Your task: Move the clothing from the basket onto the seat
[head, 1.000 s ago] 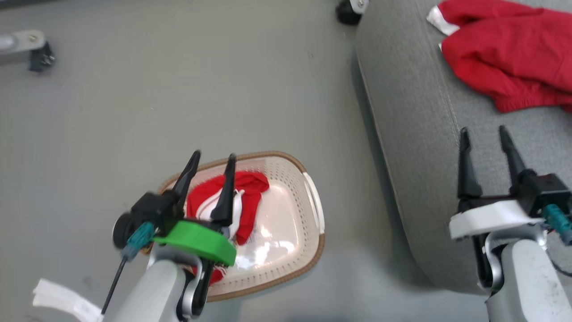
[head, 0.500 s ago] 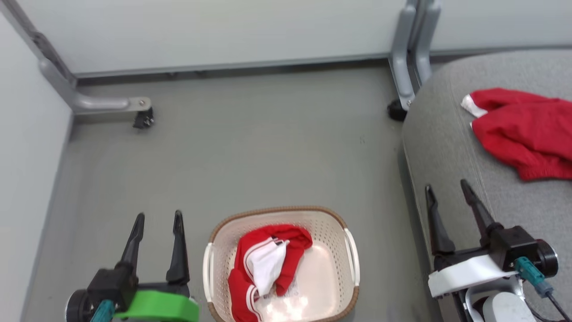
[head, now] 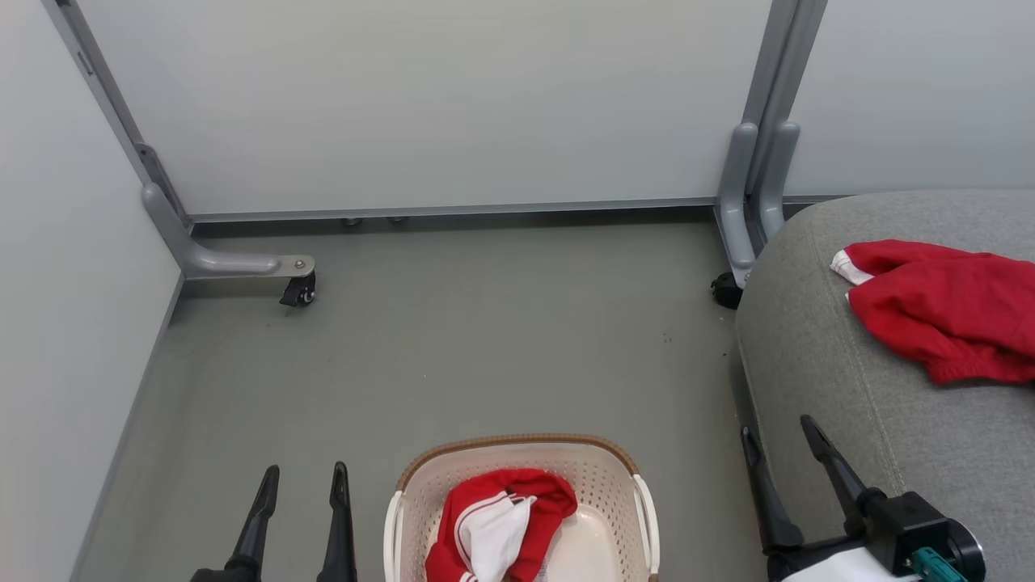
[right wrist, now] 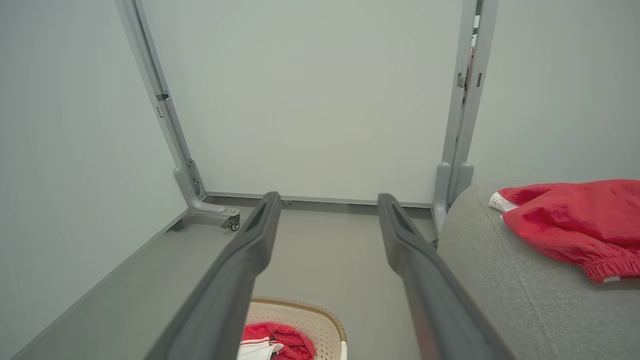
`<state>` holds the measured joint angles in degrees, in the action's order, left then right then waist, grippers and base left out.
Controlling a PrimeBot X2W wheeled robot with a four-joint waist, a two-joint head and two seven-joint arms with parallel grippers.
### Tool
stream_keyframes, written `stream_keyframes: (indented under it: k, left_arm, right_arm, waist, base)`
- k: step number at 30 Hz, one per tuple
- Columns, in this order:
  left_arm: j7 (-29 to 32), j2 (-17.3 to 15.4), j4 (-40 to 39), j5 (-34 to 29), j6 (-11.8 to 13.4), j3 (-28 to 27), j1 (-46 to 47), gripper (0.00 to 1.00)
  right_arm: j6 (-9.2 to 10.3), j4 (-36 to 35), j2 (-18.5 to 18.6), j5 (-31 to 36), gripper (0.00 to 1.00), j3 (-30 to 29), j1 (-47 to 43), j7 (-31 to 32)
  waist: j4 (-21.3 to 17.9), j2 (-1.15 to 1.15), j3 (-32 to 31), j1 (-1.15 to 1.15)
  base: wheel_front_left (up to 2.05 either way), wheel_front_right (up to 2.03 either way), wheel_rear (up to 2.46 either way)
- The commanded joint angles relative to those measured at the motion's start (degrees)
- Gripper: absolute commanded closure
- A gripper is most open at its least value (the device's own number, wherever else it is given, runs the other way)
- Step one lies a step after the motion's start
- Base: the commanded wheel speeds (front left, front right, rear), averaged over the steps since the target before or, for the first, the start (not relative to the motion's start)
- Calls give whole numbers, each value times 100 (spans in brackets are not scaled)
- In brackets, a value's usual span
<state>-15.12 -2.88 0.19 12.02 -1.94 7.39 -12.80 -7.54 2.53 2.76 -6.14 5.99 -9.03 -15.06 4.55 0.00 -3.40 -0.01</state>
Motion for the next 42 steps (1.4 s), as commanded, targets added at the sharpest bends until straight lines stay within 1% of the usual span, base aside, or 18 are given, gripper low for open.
stream_keyframes:
  k: [1,4,11,22,42]
  left_arm:
    - [-3,-5,-36,16,25,22,-66,0]
    - [-4,-6,-27,-4,22,64,4,0]
    - [-4,-5,-16,-80,4,41,117,0]
    - [-3,-5,53,-213,-56,46,114,0]
    - [-3,-5,141,-275,-52,109,110,0]
  right_arm:
    - [10,-8,30,-21,0,-96,-110,-18]
    - [10,21,18,38,0,-196,-178,-18]
    - [10,0,20,-76,0,-278,-221,-19]
    - [10,18,19,-113,0,-289,-237,-19]
    - [10,11,18,-90,0,-299,-194,-19]
  waist:
    - [-42,0,-36,1]
    - [-55,0,-33,1]
    - [-116,0,-11,1]
    - [-175,0,-15,1]
    - [-294,0,40,1]
  base:
    - [0,0,0]
    - [0,0,0]
    - [0,0,0]
    - [0,0,0]
    - [0,0,0]
